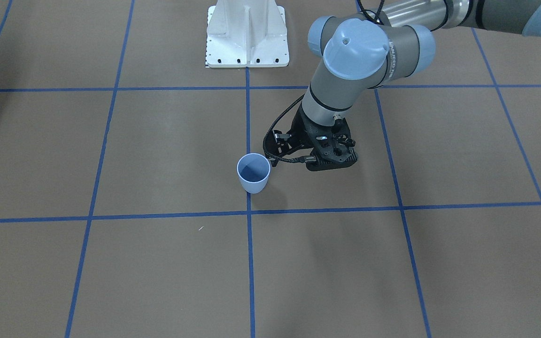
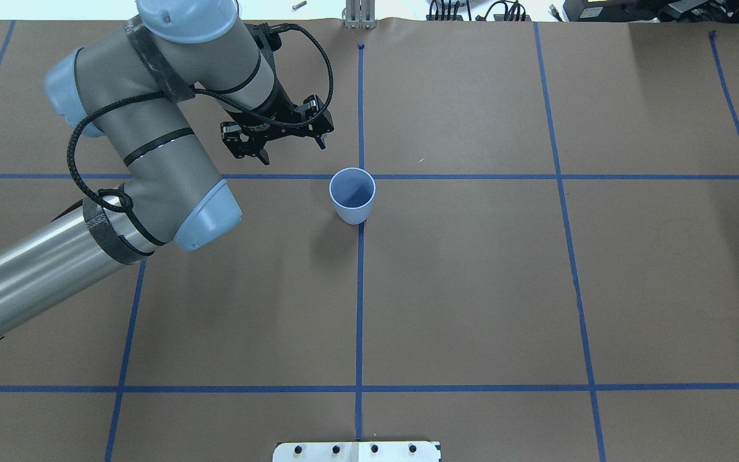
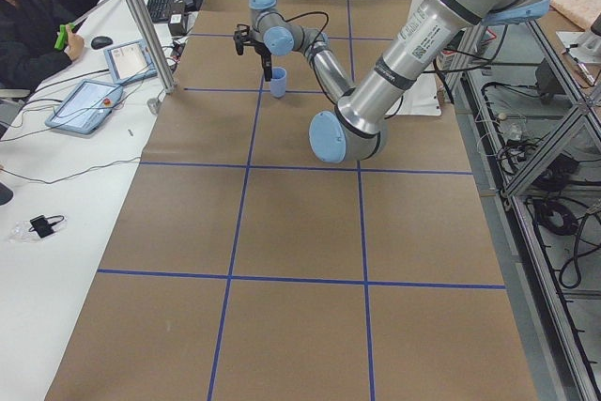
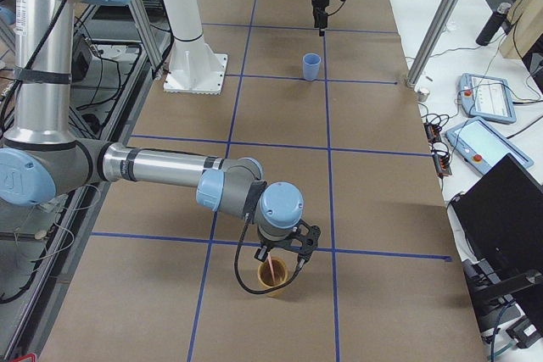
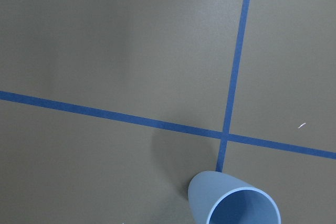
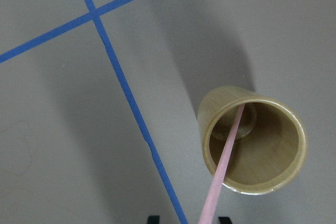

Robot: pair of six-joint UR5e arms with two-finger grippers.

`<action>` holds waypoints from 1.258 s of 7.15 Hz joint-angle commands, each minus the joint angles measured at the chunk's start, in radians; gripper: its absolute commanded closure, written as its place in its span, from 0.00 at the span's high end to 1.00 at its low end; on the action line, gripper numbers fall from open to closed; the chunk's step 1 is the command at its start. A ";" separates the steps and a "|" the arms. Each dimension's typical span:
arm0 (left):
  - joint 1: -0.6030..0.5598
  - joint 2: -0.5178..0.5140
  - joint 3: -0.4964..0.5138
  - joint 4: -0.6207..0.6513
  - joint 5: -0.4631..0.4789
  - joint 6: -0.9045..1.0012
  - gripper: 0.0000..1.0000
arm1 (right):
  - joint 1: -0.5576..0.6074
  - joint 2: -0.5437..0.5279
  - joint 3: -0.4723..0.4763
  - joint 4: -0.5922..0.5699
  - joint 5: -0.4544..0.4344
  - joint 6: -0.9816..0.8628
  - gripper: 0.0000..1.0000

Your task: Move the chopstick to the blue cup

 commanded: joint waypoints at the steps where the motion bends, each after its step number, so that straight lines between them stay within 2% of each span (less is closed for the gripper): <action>1: 0.000 0.003 -0.002 0.000 0.003 -0.001 0.98 | -0.001 -0.001 -0.001 -0.001 0.000 -0.001 0.49; 6: -0.003 0.005 -0.014 0.000 0.003 0.000 0.98 | -0.003 0.001 -0.004 -0.002 0.022 -0.010 0.49; 7: -0.002 0.046 -0.055 0.000 0.000 0.000 0.98 | -0.003 -0.001 -0.004 -0.002 0.025 -0.013 0.49; 9: -0.002 0.060 -0.077 -0.002 -0.002 0.000 0.98 | -0.004 -0.001 -0.007 -0.004 0.025 -0.015 0.39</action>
